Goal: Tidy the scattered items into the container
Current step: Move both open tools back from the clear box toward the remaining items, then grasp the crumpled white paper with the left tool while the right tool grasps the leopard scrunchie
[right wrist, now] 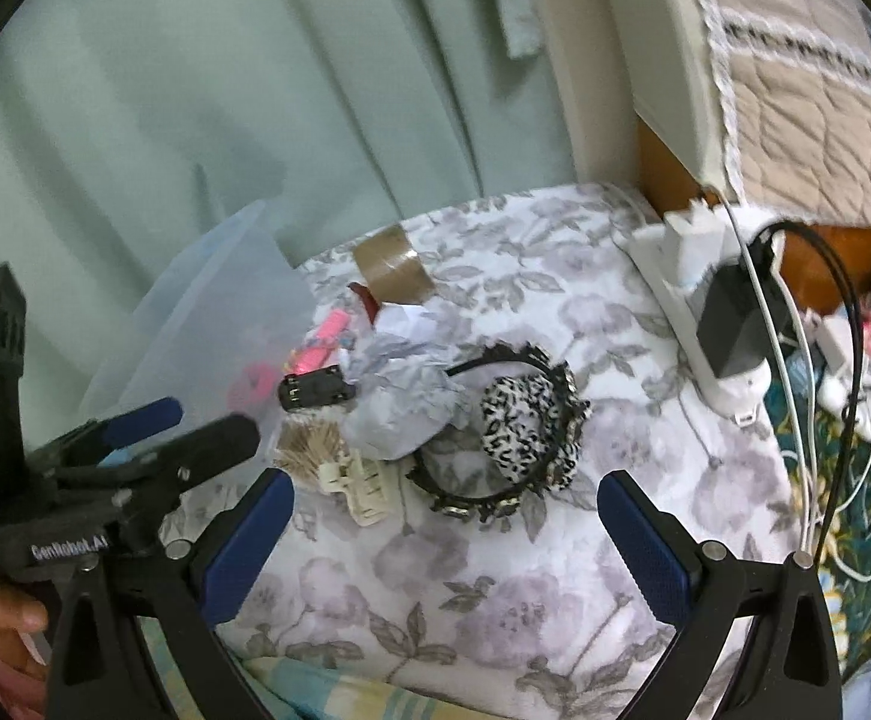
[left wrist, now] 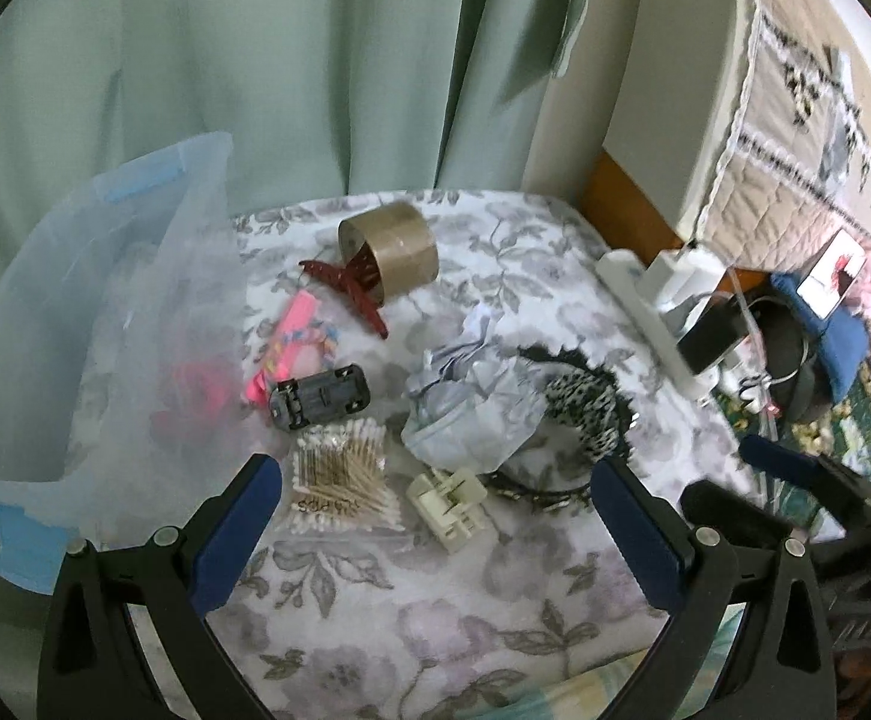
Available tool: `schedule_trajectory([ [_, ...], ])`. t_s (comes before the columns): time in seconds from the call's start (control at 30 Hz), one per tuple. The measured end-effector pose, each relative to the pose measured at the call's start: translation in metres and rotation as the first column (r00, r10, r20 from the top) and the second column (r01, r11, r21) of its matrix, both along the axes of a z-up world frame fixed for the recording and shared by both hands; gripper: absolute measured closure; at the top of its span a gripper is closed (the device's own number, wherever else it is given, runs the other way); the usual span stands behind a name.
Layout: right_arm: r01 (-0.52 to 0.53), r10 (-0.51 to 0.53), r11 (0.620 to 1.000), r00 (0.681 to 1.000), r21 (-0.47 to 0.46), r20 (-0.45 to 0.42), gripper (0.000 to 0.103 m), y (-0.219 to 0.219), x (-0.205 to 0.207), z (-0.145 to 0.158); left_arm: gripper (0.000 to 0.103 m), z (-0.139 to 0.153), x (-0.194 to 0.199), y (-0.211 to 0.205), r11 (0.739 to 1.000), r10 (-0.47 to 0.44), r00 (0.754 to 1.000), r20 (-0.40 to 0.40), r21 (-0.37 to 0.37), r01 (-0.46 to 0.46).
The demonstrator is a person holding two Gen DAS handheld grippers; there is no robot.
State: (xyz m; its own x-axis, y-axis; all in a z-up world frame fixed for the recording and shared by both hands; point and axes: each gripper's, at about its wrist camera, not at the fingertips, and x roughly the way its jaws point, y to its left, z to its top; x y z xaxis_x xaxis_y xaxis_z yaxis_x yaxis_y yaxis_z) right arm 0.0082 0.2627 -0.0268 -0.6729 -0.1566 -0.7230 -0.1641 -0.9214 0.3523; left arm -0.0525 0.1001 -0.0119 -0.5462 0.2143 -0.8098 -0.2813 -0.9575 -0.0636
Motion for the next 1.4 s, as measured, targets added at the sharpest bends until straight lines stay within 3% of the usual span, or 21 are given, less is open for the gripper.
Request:
schedule_trajectory([
  [0.43,0.082,-0.071,0.991,0.992,-0.105,0.105,0.028,0.023,-0.015,-0.04,0.002,-0.036,-0.017,0.017,0.997,-0.034,0.997,0.072,-0.073,0.039],
  [0.8,0.046,-0.035,0.995,0.991,-0.088,0.127,0.054,0.02,-0.048,-0.051,0.011,-0.06,-0.053,0.036,0.992,-0.069,0.991,0.113,-0.099,0.08],
  [0.9,0.034,-0.021,0.995,0.991,-0.091,0.135,0.055,0.02,-0.058,-0.056,0.013,-0.066,-0.063,0.037,0.992,-0.072,0.99,0.125,-0.092,0.084],
  [1.2,0.051,-0.028,0.99,0.986,-0.134,0.166,0.067,0.026,-0.075,-0.076,0.024,-0.081,-0.084,0.046,0.99,-0.122,0.981,0.152,-0.056,0.132],
  [1.4,0.052,-0.027,0.988,0.985,-0.146,0.168,0.078,0.027,-0.078,-0.082,0.041,-0.08,-0.085,0.053,0.987,-0.153,0.978,0.139,-0.033,0.159],
])
